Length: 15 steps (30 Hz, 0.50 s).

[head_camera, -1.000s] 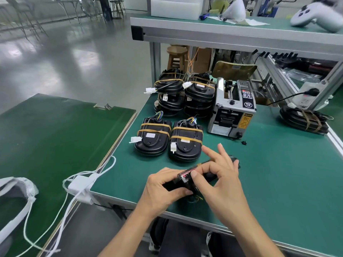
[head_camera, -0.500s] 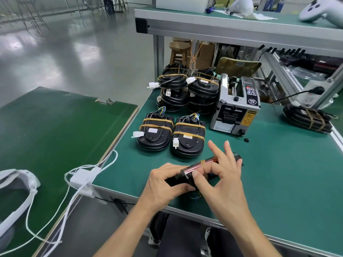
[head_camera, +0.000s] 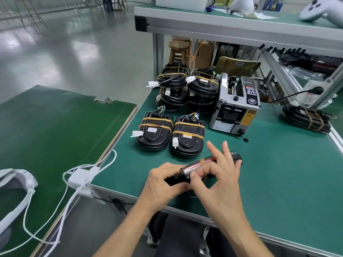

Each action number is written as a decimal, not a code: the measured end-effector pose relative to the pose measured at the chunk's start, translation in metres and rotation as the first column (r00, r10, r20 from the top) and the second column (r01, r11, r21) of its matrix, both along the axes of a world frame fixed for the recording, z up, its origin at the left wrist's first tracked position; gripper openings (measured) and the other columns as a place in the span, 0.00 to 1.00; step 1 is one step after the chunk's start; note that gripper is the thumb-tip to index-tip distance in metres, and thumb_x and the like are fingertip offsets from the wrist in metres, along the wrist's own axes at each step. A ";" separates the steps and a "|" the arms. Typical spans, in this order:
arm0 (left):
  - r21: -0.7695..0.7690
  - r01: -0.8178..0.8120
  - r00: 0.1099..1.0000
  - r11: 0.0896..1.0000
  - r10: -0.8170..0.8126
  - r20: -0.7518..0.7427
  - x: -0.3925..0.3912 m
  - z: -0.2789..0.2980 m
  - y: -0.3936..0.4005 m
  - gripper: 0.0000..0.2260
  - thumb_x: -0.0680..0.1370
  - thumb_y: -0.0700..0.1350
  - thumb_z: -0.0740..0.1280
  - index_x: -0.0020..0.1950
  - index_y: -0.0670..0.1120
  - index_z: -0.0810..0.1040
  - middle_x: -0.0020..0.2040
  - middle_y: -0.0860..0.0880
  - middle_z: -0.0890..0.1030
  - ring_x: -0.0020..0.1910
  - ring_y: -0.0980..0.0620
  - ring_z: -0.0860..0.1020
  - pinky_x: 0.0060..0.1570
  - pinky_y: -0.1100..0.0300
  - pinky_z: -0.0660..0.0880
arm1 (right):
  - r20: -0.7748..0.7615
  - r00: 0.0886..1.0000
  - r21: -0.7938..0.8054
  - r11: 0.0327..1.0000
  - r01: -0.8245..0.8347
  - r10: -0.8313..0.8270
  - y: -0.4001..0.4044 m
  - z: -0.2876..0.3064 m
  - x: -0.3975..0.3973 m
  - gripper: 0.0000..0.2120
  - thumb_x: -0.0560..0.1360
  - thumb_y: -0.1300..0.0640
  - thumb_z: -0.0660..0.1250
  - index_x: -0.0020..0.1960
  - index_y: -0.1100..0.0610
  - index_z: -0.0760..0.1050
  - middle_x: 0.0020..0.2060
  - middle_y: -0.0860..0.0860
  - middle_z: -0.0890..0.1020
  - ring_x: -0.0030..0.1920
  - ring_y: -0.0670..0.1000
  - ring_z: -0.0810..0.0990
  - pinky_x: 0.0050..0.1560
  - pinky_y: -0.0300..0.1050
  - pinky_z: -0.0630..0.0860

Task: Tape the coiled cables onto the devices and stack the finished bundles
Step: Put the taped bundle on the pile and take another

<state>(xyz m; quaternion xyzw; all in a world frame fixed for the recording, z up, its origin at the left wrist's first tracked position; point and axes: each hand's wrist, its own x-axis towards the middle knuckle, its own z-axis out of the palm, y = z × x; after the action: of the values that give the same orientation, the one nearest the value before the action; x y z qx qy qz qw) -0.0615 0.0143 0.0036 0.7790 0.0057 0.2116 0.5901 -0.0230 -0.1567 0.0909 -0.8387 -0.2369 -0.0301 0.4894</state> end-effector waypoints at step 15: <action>0.012 0.001 1.000 1.000 -0.001 -0.003 -0.001 0.002 0.000 0.16 0.74 0.54 0.81 0.59 0.51 0.90 0.57 0.56 0.88 0.58 0.47 0.84 0.60 0.45 0.80 | 0.030 0.999 -0.016 0.999 0.039 -0.038 0.001 -0.002 0.002 0.13 0.72 0.61 0.77 0.36 0.49 0.76 0.70 0.37 0.74 0.82 0.39 0.52 0.82 0.55 0.36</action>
<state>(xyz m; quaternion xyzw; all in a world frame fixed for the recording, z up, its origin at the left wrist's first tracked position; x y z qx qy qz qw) -0.0621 0.0139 0.0051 0.7831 0.0049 0.2100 0.5854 -0.0209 -0.1562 0.0892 -0.8467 -0.2284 -0.0501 0.4780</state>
